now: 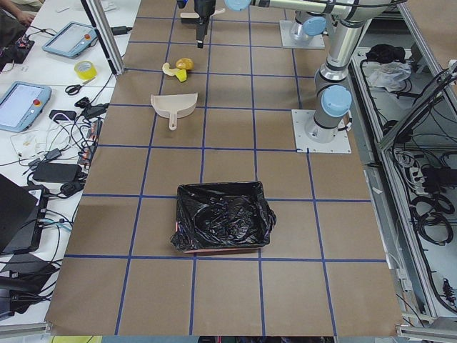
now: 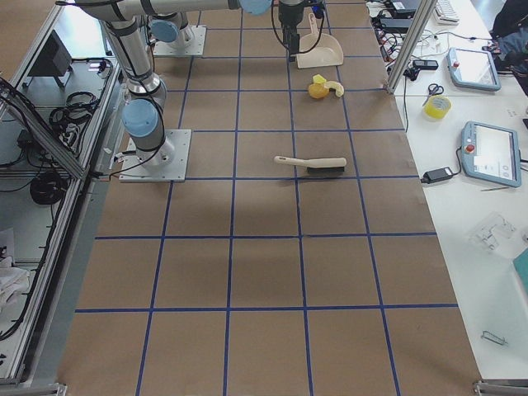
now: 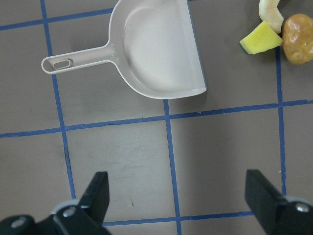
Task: Sweep and dump trash into bin
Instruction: 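Lower the left gripper to the dustpan handle while the right descends to the brush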
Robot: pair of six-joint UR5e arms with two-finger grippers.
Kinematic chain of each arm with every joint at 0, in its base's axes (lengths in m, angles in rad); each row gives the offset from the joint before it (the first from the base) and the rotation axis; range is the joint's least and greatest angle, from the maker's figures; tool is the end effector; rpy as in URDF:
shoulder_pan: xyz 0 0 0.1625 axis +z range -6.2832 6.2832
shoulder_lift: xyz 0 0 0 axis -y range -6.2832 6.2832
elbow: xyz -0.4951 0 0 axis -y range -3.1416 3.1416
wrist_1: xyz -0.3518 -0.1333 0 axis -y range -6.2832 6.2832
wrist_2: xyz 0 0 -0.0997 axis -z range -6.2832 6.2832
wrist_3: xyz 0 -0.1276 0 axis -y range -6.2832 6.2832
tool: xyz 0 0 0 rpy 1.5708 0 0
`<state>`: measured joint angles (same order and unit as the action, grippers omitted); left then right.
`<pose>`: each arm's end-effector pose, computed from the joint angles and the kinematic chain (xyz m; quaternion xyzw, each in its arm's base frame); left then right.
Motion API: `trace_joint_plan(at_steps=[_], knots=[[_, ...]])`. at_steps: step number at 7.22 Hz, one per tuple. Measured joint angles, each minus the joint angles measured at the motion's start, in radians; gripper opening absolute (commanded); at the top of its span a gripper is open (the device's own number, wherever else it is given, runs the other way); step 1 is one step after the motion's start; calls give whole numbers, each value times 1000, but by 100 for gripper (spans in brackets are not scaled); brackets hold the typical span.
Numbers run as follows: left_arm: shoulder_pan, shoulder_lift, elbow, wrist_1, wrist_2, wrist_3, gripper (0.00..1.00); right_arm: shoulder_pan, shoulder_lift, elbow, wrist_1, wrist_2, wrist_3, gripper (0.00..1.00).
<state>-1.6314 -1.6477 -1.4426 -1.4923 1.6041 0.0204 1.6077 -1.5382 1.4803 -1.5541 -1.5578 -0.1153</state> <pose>-0.1594 -0.4960 0.5606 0.0393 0.9970 -0.0652 0.0153 0.1523 -0.4669 0.5543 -0.0761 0.9969 -0.0208 0.0057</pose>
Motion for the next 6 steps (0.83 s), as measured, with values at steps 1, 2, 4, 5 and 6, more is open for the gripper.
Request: trace_joint_plan(at_steps=[1,2,4,5,6], knots=[[6,2,3,-1,-15,-3,100,0,0,0,0,0,1,100],[16,5,2,-3,-22,-4,100,0,0,0,1,0,2,100],[25,7,-4,-6,-24,15,99,0,0,0,1,-1,2,100],[29,8,-6,-6,-26,90,98,-1,-3,0,1,-1,2,100],[42,9,-7,-5,-26,211,98,-3,-6,-2,1,2,1,100]])
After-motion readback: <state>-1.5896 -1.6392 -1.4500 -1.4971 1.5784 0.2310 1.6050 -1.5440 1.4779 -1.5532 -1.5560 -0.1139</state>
